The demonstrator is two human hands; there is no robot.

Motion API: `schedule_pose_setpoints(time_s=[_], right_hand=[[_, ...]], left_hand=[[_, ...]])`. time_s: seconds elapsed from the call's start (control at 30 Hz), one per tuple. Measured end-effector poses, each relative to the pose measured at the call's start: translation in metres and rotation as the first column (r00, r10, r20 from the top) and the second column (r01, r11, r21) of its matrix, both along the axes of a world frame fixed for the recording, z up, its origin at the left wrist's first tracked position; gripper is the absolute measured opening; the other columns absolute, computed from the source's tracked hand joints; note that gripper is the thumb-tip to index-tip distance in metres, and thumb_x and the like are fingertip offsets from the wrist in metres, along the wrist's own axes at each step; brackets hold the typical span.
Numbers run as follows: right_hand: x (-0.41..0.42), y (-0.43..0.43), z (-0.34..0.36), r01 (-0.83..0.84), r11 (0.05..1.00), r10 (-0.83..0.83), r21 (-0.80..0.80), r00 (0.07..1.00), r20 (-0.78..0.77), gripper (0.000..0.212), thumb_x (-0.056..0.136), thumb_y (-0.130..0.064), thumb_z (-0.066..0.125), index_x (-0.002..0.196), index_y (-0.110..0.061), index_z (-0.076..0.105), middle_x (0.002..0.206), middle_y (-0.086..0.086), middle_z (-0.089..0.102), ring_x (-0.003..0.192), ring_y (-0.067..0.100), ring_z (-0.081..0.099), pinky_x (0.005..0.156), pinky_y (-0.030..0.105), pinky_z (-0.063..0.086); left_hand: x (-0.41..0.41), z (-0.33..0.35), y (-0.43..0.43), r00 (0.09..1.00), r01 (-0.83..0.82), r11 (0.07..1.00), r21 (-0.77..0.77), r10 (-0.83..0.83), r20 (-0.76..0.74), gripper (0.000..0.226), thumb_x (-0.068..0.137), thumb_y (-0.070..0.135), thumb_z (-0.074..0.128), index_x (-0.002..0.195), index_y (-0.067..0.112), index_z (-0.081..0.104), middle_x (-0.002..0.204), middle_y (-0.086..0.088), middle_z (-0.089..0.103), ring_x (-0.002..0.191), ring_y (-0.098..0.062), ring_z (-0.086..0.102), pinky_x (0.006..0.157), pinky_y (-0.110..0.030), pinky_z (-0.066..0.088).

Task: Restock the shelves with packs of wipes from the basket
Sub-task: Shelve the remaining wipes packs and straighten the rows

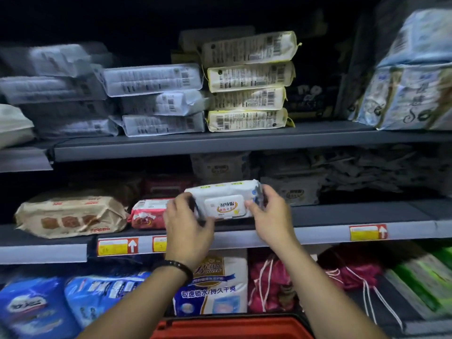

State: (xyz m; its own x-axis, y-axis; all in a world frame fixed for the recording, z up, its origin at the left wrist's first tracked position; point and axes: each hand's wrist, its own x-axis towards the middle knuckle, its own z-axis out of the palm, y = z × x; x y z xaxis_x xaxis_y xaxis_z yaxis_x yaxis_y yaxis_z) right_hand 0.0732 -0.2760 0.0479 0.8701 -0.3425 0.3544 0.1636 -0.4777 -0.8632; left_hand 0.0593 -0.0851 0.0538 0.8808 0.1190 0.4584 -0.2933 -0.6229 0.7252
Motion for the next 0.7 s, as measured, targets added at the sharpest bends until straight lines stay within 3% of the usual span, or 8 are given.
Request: schedule_pose_setpoints(time_s=[0.07,0.17,0.27,0.37,0.5,0.6,0.7], right_hand=[[0.006,-0.001,-0.007,0.018,0.991,-0.031,-0.134,0.994,-0.101,0.019,0.099,-0.026,0.071,0.117,-0.019,0.069,0.109,0.001,0.078,0.101,0.024,0.071,0.086,0.04,0.058],[0.012,0.002,-0.015,0.041,0.972,-0.088,-0.23,0.976,-0.2,0.02,0.102,-0.036,0.065,0.115,-0.02,0.069,0.11,0.006,0.077,0.107,0.034,0.068,0.091,0.046,0.055],[0.013,0.006,-0.016,0.154,0.927,-0.23,-0.341,0.954,-0.192,0.028,0.101,-0.046,0.062,0.118,-0.025,0.066,0.117,0.006,0.071,0.111,0.035,0.064,0.097,0.047,0.049],[0.007,0.011,-0.018,0.283,0.913,-0.328,-0.293,0.938,-0.116,0.044,0.096,-0.046,0.07,0.133,-0.025,0.058,0.128,0.005,0.064,0.122,0.032,0.059,0.1,0.046,0.04],[-0.006,0.012,-0.019,0.248,0.936,-0.258,-0.249,0.966,-0.007,0.041,0.092,-0.028,0.077,0.127,-0.024,0.058,0.114,-0.001,0.071,0.115,0.027,0.063,0.098,0.043,0.042],[-0.029,0.01,-0.022,0.232,0.946,-0.227,-0.228,0.973,0.048,0.032,0.091,-0.022,0.075,0.12,-0.02,0.062,0.105,0.0,0.073,0.107,0.027,0.065,0.096,0.045,0.05],[-0.056,0.015,-0.036,0.164,0.951,-0.151,-0.264,0.986,0.069,0.017,0.09,-0.021,0.071,0.107,-0.018,0.067,0.092,0.002,0.073,0.095,0.028,0.067,0.084,0.039,0.052]], left_hand=[[-0.001,-0.014,-0.006,0.994,0.108,0.987,0.116,-0.106,-0.025,0.078,0.081,0.014,0.08,0.148,0.019,0.04,0.139,-0.004,0.04,0.132,-0.026,0.046,0.115,-0.037,0.042],[-0.002,-0.028,-0.01,0.991,0.136,0.942,0.307,-0.127,-0.05,0.086,0.085,0.021,0.076,0.158,0.021,0.031,0.15,-0.002,0.026,0.139,-0.028,0.039,0.115,-0.034,0.041],[-0.001,-0.033,-0.012,0.989,0.139,0.867,0.478,-0.098,-0.111,0.097,0.088,0.03,0.071,0.165,0.021,0.013,0.162,-0.006,0.01,0.144,-0.034,0.031,0.118,-0.04,0.04],[0.001,-0.029,-0.014,0.982,0.149,0.807,0.572,-0.053,-0.181,0.106,0.088,0.038,0.07,0.166,0.019,0.0,0.164,-0.011,0.009,0.141,-0.038,0.032,0.119,-0.044,0.039],[0.0,-0.012,-0.009,0.971,0.182,0.802,0.569,-0.056,-0.231,0.103,0.085,0.042,0.073,0.165,0.022,0.009,0.16,-0.011,0.016,0.137,-0.041,0.034,0.113,-0.049,0.043],[-0.019,-0.008,0.005,0.98,0.188,0.823,0.536,-0.119,-0.162,0.093,0.086,0.036,0.073,0.162,0.019,0.023,0.152,-0.014,0.03,0.136,-0.039,0.039,0.112,-0.05,0.044],[-0.047,-0.026,0.026,0.947,0.318,0.804,0.502,-0.246,-0.205,0.06,0.089,0.032,0.072,0.144,0.019,0.049,0.134,-0.009,0.054,0.123,-0.029,0.057,0.103,-0.041,0.049]])
